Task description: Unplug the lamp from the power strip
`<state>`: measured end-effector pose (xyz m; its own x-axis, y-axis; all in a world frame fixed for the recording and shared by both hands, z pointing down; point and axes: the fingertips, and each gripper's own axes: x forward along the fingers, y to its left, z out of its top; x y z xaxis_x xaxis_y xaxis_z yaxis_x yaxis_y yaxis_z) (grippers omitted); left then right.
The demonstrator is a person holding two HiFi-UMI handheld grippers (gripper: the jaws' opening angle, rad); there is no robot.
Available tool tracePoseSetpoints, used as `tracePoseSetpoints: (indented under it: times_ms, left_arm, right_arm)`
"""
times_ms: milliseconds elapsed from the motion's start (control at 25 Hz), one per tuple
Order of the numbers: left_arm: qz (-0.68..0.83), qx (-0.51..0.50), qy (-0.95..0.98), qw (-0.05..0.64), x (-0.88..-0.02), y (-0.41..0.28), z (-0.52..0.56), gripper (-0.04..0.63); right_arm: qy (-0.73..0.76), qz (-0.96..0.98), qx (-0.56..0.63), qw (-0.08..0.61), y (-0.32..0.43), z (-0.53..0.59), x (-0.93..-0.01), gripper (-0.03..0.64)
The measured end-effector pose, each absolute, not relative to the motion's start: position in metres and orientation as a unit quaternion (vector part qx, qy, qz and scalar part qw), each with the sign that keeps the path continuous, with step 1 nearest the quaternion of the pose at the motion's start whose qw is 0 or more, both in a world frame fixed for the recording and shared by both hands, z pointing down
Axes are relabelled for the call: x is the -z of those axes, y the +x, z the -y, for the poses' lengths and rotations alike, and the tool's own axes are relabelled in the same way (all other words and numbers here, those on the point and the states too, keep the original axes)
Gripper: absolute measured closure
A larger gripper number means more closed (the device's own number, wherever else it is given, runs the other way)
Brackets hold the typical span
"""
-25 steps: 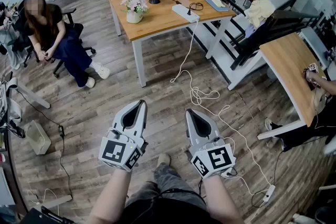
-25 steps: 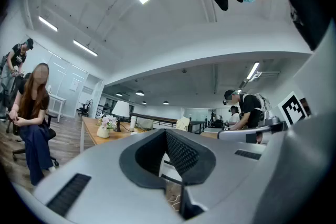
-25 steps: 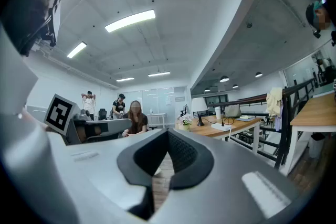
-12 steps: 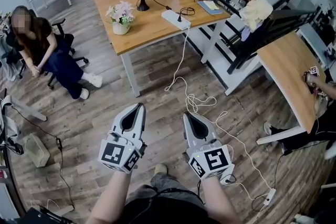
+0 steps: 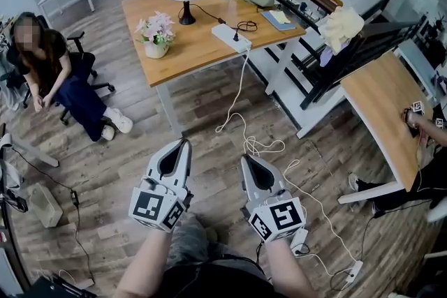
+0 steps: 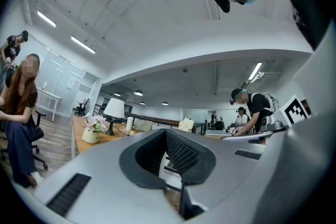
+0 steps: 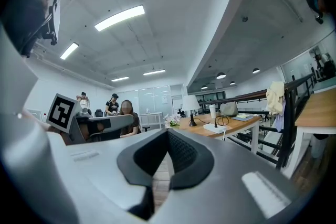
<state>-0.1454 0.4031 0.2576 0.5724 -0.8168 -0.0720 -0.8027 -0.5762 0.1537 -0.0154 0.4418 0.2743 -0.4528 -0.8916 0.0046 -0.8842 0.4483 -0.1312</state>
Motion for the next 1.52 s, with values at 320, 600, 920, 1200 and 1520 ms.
tracePoseSetpoints:
  times_ms: [320,600,920,1200,1520]
  left_arm:
    - [0.454,0.070,0.887,0.058,-0.261,-0.137,-0.371,0.598]
    - [0.430,0.070,0.898,0.057,-0.259,-0.111,-0.324,0.598]
    - [0.402,0.054,0.913,0.053,-0.257,-0.092,-0.261,0.598]
    - [0.385,0.053,0.919,0.066,-0.262,-0.085,-0.195,0.598]
    - [0.353,0.053,0.932,0.069,-0.267,-0.074,-0.139,0.598]
  right_arm:
    - [-0.522,-0.850,0.062,0.026,-0.011,-0.412,-0.278,0.609]
    - [-0.526,-0.848,0.067,0.027,0.002,-0.369,-0.277,0.609]
    - [-0.543,-0.836,0.074,0.021,0.015,-0.307,-0.277,0.609]
    - [-0.558,-0.826,0.081,0.015,0.020,-0.251,-0.282,0.609]
    - [-0.576,-0.813,0.083,0.015,0.019,-0.198,-0.286,0.609]
